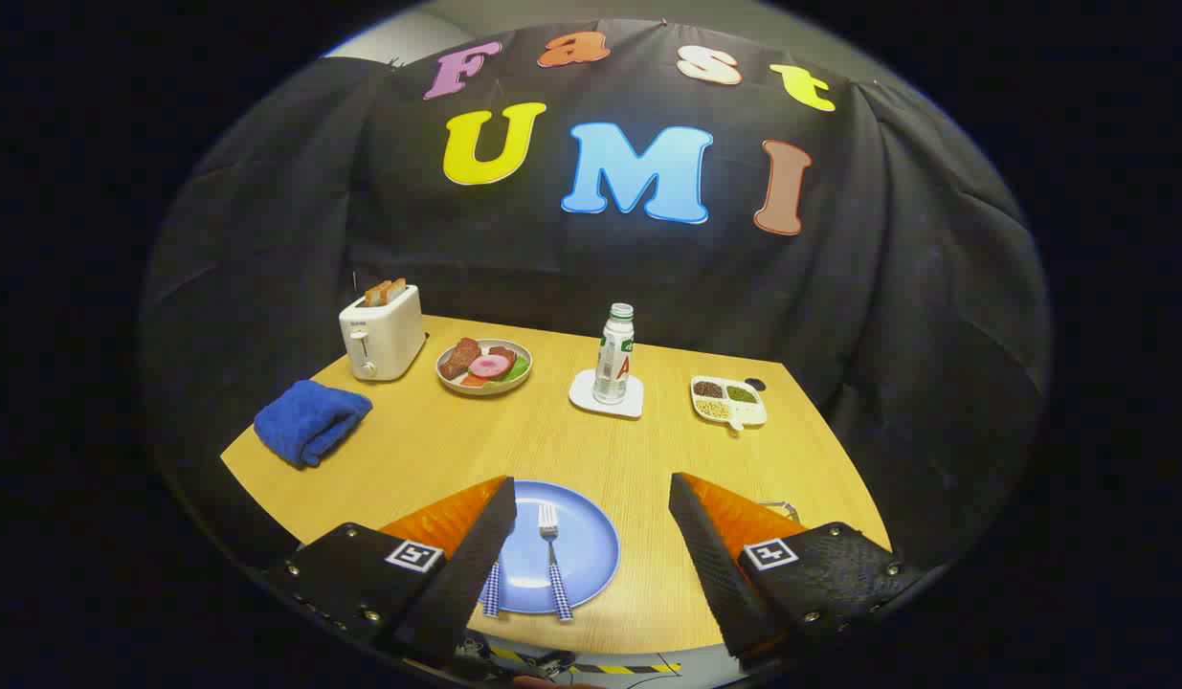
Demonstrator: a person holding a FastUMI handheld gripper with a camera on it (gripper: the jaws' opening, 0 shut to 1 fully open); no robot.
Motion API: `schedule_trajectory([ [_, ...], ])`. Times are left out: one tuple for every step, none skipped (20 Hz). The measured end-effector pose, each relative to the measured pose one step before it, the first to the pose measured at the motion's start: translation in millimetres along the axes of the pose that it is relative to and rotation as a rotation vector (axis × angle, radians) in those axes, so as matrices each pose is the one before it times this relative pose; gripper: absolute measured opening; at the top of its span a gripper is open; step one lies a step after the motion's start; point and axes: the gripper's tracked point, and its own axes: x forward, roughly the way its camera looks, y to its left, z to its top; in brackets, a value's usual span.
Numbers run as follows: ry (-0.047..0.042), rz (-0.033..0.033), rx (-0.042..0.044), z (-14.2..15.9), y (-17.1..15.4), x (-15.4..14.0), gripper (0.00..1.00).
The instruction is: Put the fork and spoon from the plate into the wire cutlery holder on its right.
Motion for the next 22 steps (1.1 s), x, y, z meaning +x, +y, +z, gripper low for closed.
schedule_trajectory([
  [-0.00356, 0.00118, -0.00006, 0.82, -0.04, -0.84, 0.98],
  [-0.00201, 0.00046, -0.0015, 1.29, 0.18, 0.1, 0.98],
  [-0.00014, 0.00268, 0.00071, -0.53, 1.01, 1.87, 0.98],
  [0.00031, 0.00206, 0.00255, 1.4, 1.19, 0.94, 0.98],
  [-0.00332, -0.00114, 0.00653, 1.14, 0.91, 1.06, 0.98],
  [-0.00199, 0.00319, 0.00713, 3.02, 1.73, 0.31, 0.98],
  [-0.00792, 0.00429, 0.0053, 2.89, 1.61, -0.2, 0.98],
  [-0.01368, -0.00337, -0.00063, 4.96, 1.19, 0.35, 0.98],
  [-0.01771, -0.00449, -0.00174, 4.42, 0.01, 0.16, 0.98],
  [-0.02304, -0.00866, 0.00089, 7.03, -0.29, -0.69, 0.98],
  [-0.05193, -0.02615, 0.00806, 15.15, -4.32, -3.13, 0.98],
  [-0.08192, -0.02752, 0.00534, 21.44, -3.83, -3.84, 0.98],
  [-0.06707, -0.01073, -0.00572, 21.21, 1.05, 0.27, 0.98],
  [-0.02671, 0.003, -0.01191, 14.03, 1.98, 0.89, 0.98],
  [-0.00474, 0.0134, -0.00143, 0.67, 4.52, -0.74, 0.98],
  [0.00414, 0.01315, 0.00384, -1.54, 2.61, -0.4, 0.98],
  [-0.00044, 0.0022, -0.00442, -0.67, -0.34, 0.51, 0.98],
  [-0.00744, -0.00704, -0.00239, 3.54, -2.69, -0.35, 0.98],
  [-0.01628, -0.00684, 0.00728, 5.51, -0.43, 0.54, 0.98],
  [-0.03076, 0.00341, 0.01646, 8.58, 1.64, -0.35, 0.98],
  [-0.02419, 0.00513, 0.01112, 6.23, 2.54, 0.26, 0.98],
  [-0.00952, 0.00696, 0.00949, 2.86, 1.49, 0.01, 0.98],
])
